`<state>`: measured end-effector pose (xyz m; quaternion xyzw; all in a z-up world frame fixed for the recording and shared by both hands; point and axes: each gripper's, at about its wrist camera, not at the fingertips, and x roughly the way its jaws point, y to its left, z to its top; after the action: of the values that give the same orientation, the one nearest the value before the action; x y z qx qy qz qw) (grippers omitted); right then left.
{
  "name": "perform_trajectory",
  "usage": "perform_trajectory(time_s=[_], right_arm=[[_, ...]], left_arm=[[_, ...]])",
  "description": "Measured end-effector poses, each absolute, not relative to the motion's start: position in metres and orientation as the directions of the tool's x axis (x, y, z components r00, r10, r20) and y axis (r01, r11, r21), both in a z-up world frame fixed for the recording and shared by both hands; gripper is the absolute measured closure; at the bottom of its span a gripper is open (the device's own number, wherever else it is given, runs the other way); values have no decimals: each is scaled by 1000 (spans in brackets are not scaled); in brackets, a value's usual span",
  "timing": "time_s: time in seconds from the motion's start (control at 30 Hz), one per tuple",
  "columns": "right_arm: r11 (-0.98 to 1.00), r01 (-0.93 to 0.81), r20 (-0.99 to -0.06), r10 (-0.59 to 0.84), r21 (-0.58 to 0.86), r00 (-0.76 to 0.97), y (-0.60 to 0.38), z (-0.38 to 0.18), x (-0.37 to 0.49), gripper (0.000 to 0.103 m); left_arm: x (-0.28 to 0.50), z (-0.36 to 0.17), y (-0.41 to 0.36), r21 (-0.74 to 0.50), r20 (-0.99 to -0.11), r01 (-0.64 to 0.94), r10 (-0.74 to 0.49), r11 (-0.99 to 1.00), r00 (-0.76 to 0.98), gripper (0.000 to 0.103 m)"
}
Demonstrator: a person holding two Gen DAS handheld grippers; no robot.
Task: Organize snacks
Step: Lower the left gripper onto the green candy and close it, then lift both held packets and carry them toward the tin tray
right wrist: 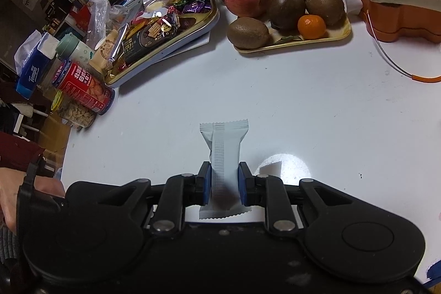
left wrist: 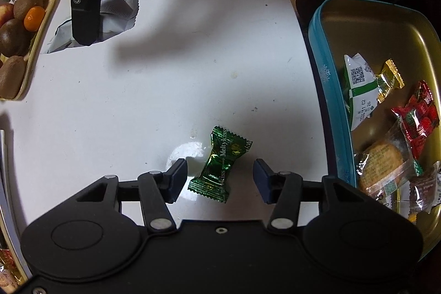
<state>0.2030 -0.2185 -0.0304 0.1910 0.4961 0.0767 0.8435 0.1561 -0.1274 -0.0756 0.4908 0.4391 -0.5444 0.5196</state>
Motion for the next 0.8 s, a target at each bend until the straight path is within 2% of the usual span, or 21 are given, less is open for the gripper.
perform_trajectory(time_s=[0.23,0.3,0.43,0.53,0.8], right_arm=[[915,62,-807,319,400,497,-218,-30,203,80],[915,59,-809,322,400,492,-218,-31,204,81],[914,58,-808,323,401,493,-216,-31,203,81],[914,57,-807,323,401,494,-216,-31,204,80],[916,51,-813,325,397,483,-213,-35,205,80]], left_arm=[[152,-82,-133,24,-991,996,-134,-91,12,46],[154,-83,-134,7,-992,996,-130,-90,-5,48],[157,-85,-136,-7,-991,997,-130,-79,-18,59],[162,-87,-137,-20,-991,998,-134,-60,-28,80],[172,-89,-120,33,-984,998,-173,61,43,80]])
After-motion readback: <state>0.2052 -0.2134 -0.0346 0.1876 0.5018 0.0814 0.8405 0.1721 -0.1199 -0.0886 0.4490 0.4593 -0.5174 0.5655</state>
